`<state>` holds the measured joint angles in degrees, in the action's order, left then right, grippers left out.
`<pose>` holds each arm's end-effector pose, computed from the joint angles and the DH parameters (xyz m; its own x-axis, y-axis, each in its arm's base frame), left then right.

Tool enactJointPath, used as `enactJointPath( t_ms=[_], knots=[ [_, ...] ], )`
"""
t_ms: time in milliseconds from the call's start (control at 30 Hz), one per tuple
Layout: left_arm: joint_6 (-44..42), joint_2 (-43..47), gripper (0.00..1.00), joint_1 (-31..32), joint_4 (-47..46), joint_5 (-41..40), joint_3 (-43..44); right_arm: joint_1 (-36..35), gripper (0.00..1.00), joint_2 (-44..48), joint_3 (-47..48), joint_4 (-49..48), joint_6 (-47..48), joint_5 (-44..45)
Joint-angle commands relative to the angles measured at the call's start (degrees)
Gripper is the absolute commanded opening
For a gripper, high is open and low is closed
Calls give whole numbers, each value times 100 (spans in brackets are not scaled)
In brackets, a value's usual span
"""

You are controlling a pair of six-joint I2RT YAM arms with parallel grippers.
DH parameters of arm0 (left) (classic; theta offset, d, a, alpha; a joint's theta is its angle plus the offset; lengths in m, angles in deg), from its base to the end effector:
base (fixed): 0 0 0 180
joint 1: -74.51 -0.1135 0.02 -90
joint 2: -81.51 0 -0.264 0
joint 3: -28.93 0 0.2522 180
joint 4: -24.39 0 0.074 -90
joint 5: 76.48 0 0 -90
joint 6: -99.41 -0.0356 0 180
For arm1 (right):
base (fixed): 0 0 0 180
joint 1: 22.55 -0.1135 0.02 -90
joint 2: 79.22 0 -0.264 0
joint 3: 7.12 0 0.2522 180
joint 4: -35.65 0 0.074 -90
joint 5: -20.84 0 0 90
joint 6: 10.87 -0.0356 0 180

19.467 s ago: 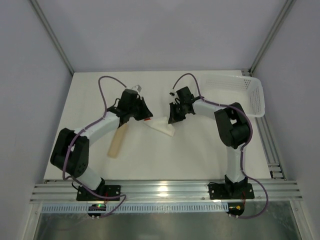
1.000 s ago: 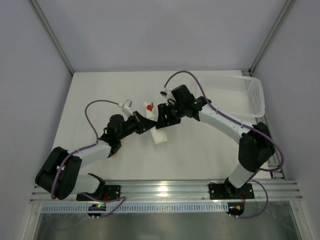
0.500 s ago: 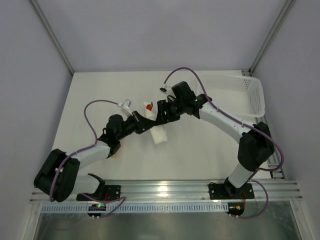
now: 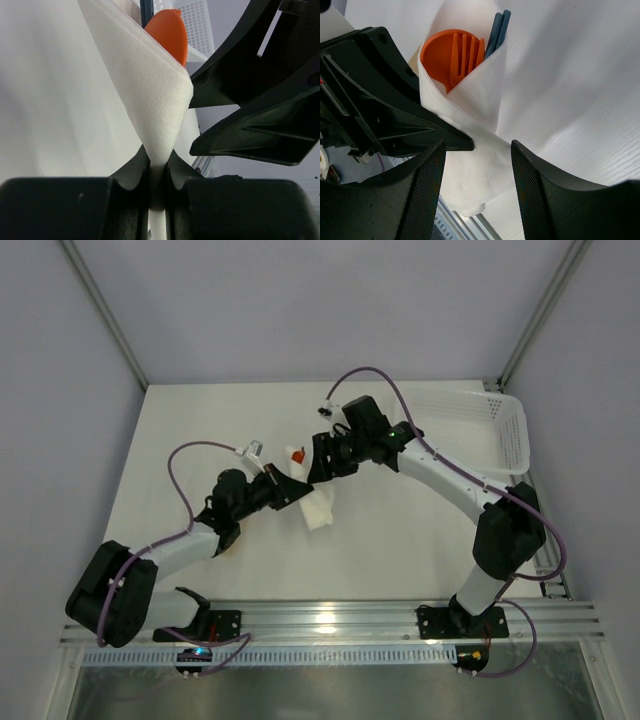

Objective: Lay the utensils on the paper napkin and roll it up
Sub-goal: Roll the napkin.

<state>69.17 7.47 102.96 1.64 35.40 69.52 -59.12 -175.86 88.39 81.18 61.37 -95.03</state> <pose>0.2249 -0.1370 0.2084 -0.7423 -0.5096 -0.4351 0.2438 0.3995 -0.8837 0.2923 0.2362 0.2936 -0.7932 -0.2467 -0.5568 -0.5614 0.6505 0.5116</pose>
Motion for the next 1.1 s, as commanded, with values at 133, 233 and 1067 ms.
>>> enactJointPath(
  t_ms=[133,233,1067],
  knots=[
    [-141,294,0,21,426,-132,217,-51,59,216,244,128,106,126],
    [-202,294,0,21,540,-124,288,-113,59,268,166,110,88,126],
    [26,311,0,21,-75,87,147,-227,58,-65,-124,-276,202,-76]
  ],
)
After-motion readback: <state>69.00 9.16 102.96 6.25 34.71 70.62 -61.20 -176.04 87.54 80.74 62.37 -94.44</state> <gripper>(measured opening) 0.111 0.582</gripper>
